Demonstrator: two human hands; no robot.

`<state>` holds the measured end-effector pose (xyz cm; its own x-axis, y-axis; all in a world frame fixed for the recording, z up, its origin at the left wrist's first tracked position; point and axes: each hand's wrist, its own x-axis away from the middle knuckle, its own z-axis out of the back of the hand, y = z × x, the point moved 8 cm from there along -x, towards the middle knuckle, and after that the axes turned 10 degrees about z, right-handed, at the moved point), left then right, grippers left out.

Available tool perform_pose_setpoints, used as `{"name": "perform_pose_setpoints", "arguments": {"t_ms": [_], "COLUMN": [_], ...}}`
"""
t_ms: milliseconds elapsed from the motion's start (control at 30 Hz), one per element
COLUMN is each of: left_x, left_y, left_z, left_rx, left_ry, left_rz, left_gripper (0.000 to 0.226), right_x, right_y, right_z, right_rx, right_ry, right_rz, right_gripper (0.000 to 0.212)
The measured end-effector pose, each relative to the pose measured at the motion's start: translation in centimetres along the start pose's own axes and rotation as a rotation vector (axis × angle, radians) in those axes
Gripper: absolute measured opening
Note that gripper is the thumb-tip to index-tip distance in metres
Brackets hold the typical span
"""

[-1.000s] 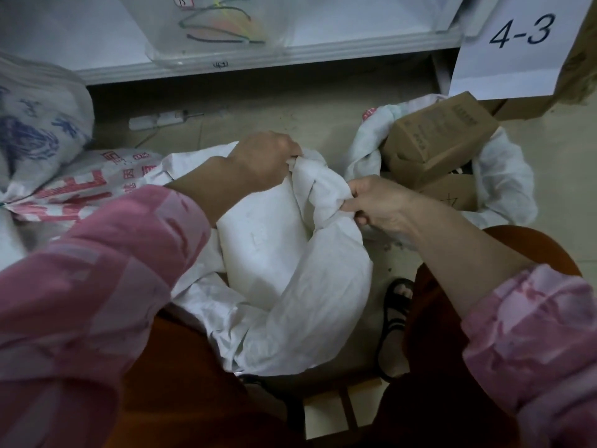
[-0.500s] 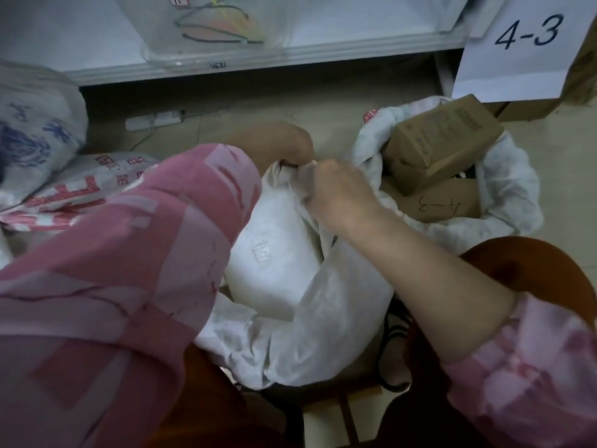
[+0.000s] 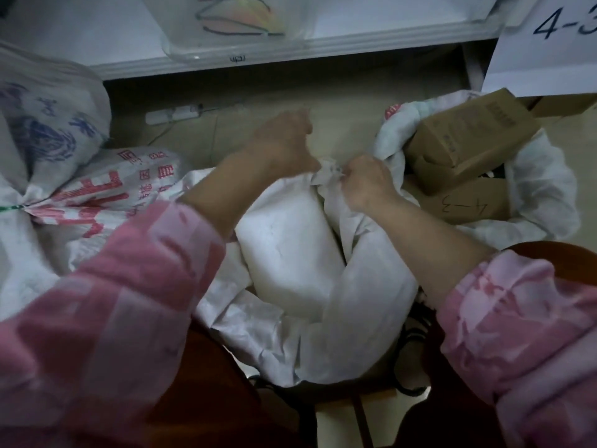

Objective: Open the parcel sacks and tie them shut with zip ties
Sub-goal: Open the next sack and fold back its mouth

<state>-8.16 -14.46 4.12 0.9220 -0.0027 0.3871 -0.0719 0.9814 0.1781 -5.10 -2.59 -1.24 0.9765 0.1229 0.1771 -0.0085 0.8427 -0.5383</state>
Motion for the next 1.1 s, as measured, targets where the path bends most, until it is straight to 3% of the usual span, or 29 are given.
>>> {"name": "perform_pose_setpoints", "arguments": {"t_ms": [100, 200, 333, 400, 500, 567, 667, 733, 800, 867, 967, 1100], "left_x": [0.7, 0.6, 0.1, -1.0, -2.8, -3.8, -4.4, -4.7, -4.9, -5.2, -5.7, -5.8], "left_y": [-2.9, -5.0, -6.3, -6.7, -7.5, -8.7, -10.6, -11.1, -10.9, -10.1, -8.0, -5.6], "left_z": [-1.9, -3.0, -3.1, -3.3, -2.8, -2.4, -3.0, -3.2, -3.3, -3.7, -3.2, -2.0], "left_rx": [-0.134, -0.174, -0.263, -0.174, 0.192, 0.426, 0.756, 0.81, 0.84, 0.793, 0.526, 0.331], "left_ry": [0.096, 0.233, 0.352, 0.308, 0.141, 0.008, -0.174, -0.203, -0.209, -0.245, -0.213, -0.162], "left_rz": [0.0, -0.018, 0.074, 0.075, 0.057, 0.14, 0.297, 0.31, 0.309, 0.291, 0.203, 0.107], "left_gripper": [0.072, 0.054, 0.036, 0.036, 0.029, 0.018, 0.02, 0.021, 0.02, 0.017, 0.023, 0.029], "right_x": [-0.6, -0.8, -1.2, -1.6, -2.0, -2.3, -2.4, -1.8, -1.6, -2.0, -3.0, -3.4], "right_y": [1.3, 2.3, 2.7, 2.8, 3.8, 4.5, 5.5, 6.1, 6.5, 6.0, 1.6, -3.5], "right_z": [-0.5, -0.5, -0.3, -0.1, -0.2, 0.0, 0.2, -0.2, -1.0, -0.4, 2.1, 0.3], "right_rx": [-0.089, -0.14, -0.066, -0.049, -0.003, -0.037, -0.27, -0.527, -0.612, -0.338, 0.167, 0.289], "right_ry": [-0.012, 0.024, 0.029, 0.034, -0.007, -0.05, -0.1, -0.153, -0.237, -0.276, -0.062, -0.025], "right_rz": [-0.065, -0.14, -0.146, -0.139, -0.15, -0.156, -0.167, -0.283, -0.361, -0.307, -0.043, 0.213], "right_gripper": [0.027, 0.038, 0.018, 0.025, 0.014, 0.022, 0.023, 0.016, 0.031, 0.034, 0.03, 0.023]}}
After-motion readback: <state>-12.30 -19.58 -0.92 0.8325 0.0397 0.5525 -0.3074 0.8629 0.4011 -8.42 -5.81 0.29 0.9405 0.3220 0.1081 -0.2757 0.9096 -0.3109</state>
